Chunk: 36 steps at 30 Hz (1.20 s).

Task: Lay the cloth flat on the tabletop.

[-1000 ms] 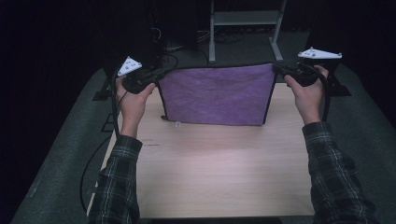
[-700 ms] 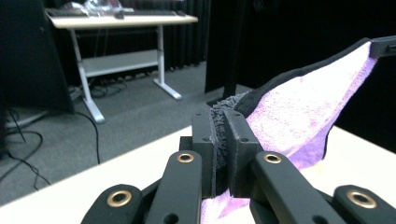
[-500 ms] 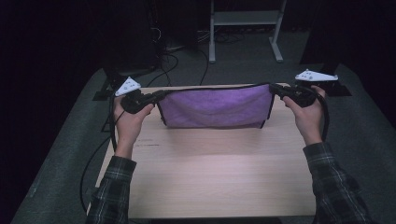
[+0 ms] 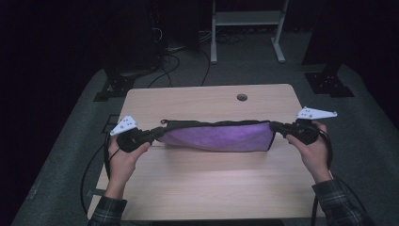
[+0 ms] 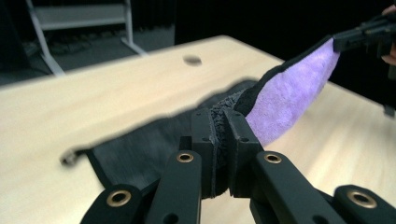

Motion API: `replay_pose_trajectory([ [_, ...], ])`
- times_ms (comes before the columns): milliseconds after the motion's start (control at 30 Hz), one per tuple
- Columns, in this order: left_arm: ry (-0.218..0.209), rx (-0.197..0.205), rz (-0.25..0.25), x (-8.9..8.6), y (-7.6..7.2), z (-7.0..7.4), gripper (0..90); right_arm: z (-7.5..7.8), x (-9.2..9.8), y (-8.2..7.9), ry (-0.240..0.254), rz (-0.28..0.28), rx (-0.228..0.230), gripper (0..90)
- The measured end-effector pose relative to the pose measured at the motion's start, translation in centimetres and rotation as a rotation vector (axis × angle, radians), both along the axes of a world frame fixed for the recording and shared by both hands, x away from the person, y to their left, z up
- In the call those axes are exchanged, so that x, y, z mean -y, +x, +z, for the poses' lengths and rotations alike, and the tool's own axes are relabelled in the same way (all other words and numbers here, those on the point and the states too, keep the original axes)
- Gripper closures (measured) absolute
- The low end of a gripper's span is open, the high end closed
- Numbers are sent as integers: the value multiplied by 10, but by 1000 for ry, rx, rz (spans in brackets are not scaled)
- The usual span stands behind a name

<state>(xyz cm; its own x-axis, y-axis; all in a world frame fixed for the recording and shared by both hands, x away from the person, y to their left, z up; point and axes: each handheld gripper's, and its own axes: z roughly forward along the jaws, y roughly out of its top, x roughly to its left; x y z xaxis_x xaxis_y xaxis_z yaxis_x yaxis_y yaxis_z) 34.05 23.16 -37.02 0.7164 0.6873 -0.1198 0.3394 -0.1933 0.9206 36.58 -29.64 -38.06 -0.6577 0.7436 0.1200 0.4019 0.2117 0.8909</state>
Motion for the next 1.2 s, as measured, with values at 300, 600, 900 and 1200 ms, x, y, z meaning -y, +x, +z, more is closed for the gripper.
replay_pose_trajectory([
  [300,18,-104,-32,-6,-37,-37,837,-32,1,-29,-29,45,-91,827],
  [600,45,-211,-64,-7,-58,-67,832,-49,4,-60,-68,85,-151,826],
  [900,136,-324,-93,-4,-64,-87,802,-74,4,-77,-144,126,-235,819],
  [1200,134,-268,-54,-15,-69,-79,570,-77,13,-89,-103,143,-224,615],
])
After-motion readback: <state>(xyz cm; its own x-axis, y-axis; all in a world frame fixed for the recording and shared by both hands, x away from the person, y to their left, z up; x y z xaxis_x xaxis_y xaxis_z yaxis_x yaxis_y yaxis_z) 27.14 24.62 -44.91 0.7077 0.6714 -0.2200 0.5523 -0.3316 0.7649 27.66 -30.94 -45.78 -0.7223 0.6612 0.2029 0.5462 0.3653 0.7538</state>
